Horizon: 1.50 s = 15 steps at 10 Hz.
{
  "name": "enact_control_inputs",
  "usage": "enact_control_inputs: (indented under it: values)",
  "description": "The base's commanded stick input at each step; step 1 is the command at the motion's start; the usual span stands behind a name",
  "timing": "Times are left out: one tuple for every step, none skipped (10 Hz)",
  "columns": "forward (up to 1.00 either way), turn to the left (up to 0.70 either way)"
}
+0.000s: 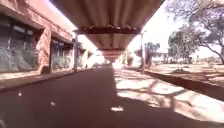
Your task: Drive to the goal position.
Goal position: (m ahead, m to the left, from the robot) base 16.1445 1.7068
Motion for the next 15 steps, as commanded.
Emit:
enact_control_inputs:
  values:
    - [0.85, 0.0]
    - [0.85, 0.0]
    - [0.85, 0.0]
    - [0.85, 0.0]
    - [0.85, 0.0]
    - [0.85, 0.0]
    - [0.85, 0.0]
    - [0.85, 0.0]
    - [0.85, 0.0]
    - [0.85, 0.0]
    - [0.85, 0.0]
    - [0.85, 0.0]
    - [0.85, 0.0]
    - [0.85, 0.0]
    - [0.85, 0.0]
